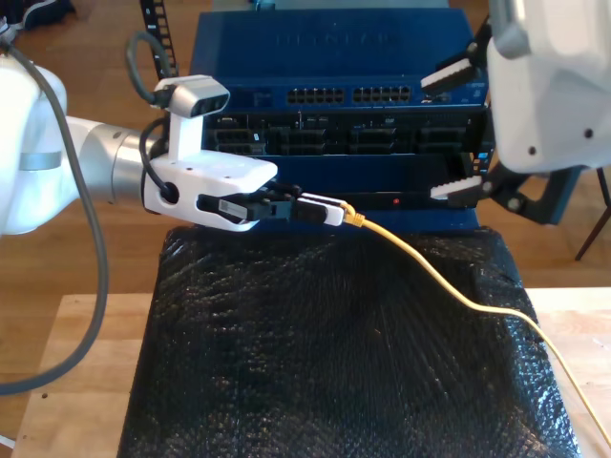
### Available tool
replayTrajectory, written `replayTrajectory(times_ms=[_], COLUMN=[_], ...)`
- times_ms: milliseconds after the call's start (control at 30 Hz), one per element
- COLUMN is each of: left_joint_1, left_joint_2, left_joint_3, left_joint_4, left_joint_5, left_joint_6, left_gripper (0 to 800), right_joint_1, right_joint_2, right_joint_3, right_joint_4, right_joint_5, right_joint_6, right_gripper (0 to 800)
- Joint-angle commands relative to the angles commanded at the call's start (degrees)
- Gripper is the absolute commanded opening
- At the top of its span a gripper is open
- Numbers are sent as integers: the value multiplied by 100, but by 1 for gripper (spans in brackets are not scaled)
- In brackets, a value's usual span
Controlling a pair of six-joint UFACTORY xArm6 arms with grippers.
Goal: Grab the cable and plug it in
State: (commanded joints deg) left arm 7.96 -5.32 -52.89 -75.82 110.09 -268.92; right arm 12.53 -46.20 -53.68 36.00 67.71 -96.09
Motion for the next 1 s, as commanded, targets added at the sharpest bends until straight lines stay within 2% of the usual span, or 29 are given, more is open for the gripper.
replayTrajectory(times_ms=[267, 833, 1000], left_joint_1=[149, 176, 316], left_joint_2=[193, 325, 440], left_joint_3=[35, 167, 211], left_joint_4=[-149, -422, -527], left_joint_5=[510, 914, 923], left_joint_6=[-105, -141, -237], left_gripper=[3, 3, 3], right_joint_1=[229, 985, 1099], right_joint_2=[-26, -273, -334], right_joint_3=[44, 589, 695], right_joint_4=[-9, -9, -9], right_joint_5=[0, -747, -905], right_joint_6=[-246, -554, -563], right_gripper=[798, 797, 797])
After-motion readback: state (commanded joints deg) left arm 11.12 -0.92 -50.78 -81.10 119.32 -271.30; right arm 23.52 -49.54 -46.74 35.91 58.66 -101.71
